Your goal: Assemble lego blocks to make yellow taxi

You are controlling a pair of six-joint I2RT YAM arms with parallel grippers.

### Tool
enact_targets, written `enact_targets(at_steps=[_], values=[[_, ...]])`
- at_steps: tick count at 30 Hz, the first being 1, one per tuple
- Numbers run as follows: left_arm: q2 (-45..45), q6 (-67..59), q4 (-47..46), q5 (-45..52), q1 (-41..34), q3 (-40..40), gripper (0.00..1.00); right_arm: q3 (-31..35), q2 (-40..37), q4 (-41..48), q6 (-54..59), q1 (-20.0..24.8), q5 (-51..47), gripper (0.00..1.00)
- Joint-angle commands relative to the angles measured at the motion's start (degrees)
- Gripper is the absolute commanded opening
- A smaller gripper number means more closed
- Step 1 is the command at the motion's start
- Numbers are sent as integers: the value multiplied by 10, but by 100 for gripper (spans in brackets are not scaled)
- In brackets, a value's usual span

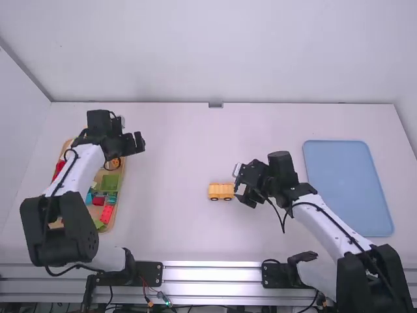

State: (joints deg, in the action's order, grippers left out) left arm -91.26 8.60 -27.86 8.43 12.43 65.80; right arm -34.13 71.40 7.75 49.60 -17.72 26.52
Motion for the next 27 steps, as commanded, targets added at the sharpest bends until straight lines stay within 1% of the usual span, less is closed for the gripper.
enact_targets(at_steps=[1, 3, 4, 5, 6, 8, 10, 11, 12, 14, 16, 18, 23, 27], values=[[-68, 54, -67, -113, 8, 74, 99, -7, -6, 2, -1, 1, -7, 99], [-118, 55, -120, -137, 14, 129, 99, -7, -5, 3, -1, 1, -7, 99], [-162, 55, -153, -140, 21, 174, 99, -5, -3, 4, -1, 1, -7, 98], [-176, 54, -166, -140, 24, 189, 99, -4, -2, 4, -1, 1, -7, 99], [-198, 49, -186, -138, 28, 213, 98, -3, -1, 2, -1, 1, -9, 99], [-243, 51, -228, -141, 38, 259, 91, -1, 2, 1, -1, 0, -11, 99], [-269, 54, -233, -139, 46, 279, 87, 1, 1, 2, -1, 2, -11, 99], [-284, 59, -224, -139, 53, 283, 82, 1, 1, 2, -1, 2, -10, 99], [-285, 61, -224, -139, 54, 283, 81, 1, 1, 2, -1, 2, -10, 99], [-295, 66, -211, -133, 61, 276, 66, 1, 1, 1, -1, 2, -11, 99], [-299, 65, -204, -114, 63, 272, 63, 1, 1, 1, 0, 2, -10, 99], [-304, 55, -194, -96, 61, 267, 56, 1, 1, 1, -1, 2, -9, 99], [-314, 62, -192, -93, 59, 263, 56, 1, 1, 2, -1, 1, -9, 99], [-317, 76, -188, -96, 59, 245, 53, 1, 1, 2, -1, 0, -9, 98]])
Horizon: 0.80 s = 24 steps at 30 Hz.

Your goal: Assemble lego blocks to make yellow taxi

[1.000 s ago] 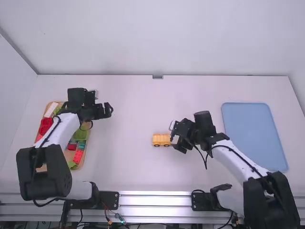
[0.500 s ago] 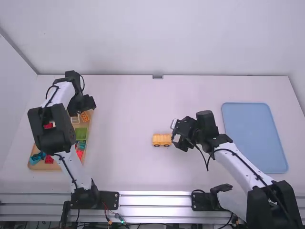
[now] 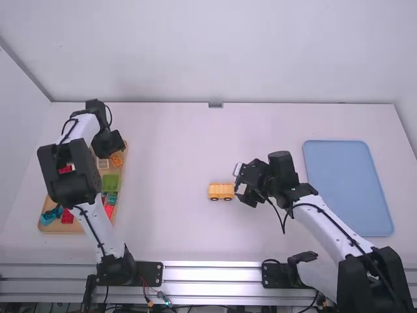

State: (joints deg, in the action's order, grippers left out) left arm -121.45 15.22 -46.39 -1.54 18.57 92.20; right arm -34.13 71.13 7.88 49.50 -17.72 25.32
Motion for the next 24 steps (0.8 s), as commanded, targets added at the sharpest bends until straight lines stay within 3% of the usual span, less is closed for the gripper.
enact_targets(at_steps=[1, 9, 16, 22, 23, 24], values=[[-15, 11, 1, 1, -2, -24, 53, 1, 4, 1, 0, 2, 3, 98], [-15, 43, 3, -43, -1, -47, 50, 1, 4, 1, 0, 0, 3, 99], [-15, 43, 74, -42, -3, -95, 45, 2, 4, 2, 0, 0, 4, 99], [-14, 38, 88, -35, 1, -103, 21, 1, 4, 0, 0, 1, 6, 99], [-14, 38, 85, -35, 1, -100, 21, 1, 4, 0, -1, 1, 6, 99], [-14, 38, 72, -35, 1, -89, 13, 1, 4, -1, -2, 1, 6, 99]])
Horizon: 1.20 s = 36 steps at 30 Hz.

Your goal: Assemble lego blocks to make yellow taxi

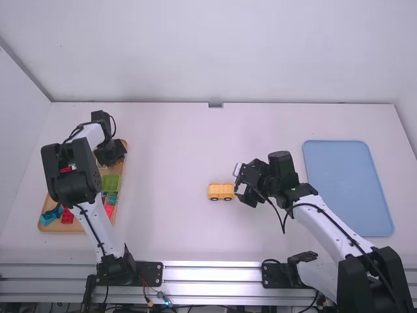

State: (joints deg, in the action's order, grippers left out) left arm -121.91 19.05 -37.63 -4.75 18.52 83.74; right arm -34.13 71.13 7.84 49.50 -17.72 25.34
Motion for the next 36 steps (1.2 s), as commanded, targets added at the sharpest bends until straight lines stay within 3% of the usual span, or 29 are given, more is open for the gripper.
enact_targets(at_steps=[1, 4, 6, 8, 12, 15, 16, 17, 23, 28, 32, 36], values=[[-7, -1, -25, -3, 1, 4, 13, 1, 4, 0, -2, 1, 8, 99], [14, -9, -50, -2, -3, 30, 16, 1, 4, -2, -2, 1, 30, 98], [31, -16, -58, 2, -5, 42, 5, 1, 4, -15, -11, 1, 36, 99], [43, -32, -57, 18, -5, 44, 2, 1, 5, -32, -36, 1, 34, 98], [98, -158, -30, 195, -18, 34, 2, 1, 35, -149, -162, 1, 33, 99], [125, -208, -12, 259, -33, 17, 2, 1, 64, -224, -234, 2, 34, 99], [154, -252, 20, 323, -51, -14, 2, 0, 100, -305, -308, 7, 51, 99], [163, -264, 32, 340, -56, -24, 2, -1, 110, -324, -328, 10, 62, 99], [273, -385, 212, 524, -134, -191, 2, -74, 234, -442, -475, 54, 321, 99], [304, -461, 318, 674, -202, -280, 2, -158, 327, -527, -549, 64, 506, 99], [303, -456, 407, 777, -231, -318, 2, -198, 366, -577, -602, 63, 583, 98], [292, -381, 520, 789, -251, -341, 2, -207, 372, -590, -610, 44, 598, 95]])
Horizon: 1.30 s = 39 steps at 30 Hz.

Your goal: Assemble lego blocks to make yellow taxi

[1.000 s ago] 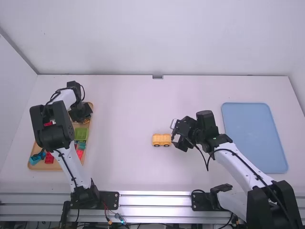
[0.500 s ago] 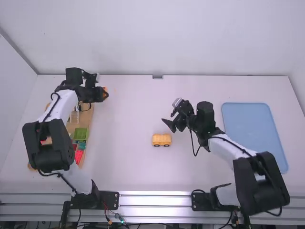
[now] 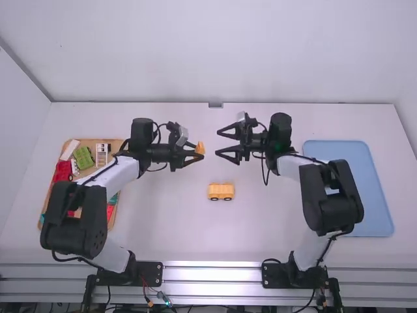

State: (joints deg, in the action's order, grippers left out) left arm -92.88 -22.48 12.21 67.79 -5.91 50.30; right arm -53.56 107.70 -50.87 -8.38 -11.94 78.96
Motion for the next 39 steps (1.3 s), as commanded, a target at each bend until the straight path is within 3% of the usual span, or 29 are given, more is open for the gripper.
enact_targets(at_steps=[1, 4, 9, 17, 32, 34, 38, 39], values=[[1, 49, 43, 63, -11, -11, 2, -12, 7, -5, -31, -19, 61, 95], [1, 90, 104, 67, -24, -23, 2, -12, 6, -17, -30, -33, 63, 95], [1, 132, 163, 60, -34, -37, 2, -12, 6, -45, -38, -54, 62, 86], [1, 89, 113, 63, -35, -39, 2, -12, 6, -58, -47, -54, 50, 70], [1, 94, 134, 64, -34, -39, 2, -11, 6, -81, -66, -54, 52, 40], [1, 94, 136, 63, -34, -39, 2, -11, 6, -81, -66, -54, 52, 31], [1, 94, 138, 63, -34, -39, 2, -11, 6, -81, -66, -54, 52, 22], [1, 94, 138, 64, -34, -39, 12, -11, 6, -81, -66, -54, 52, 19]])
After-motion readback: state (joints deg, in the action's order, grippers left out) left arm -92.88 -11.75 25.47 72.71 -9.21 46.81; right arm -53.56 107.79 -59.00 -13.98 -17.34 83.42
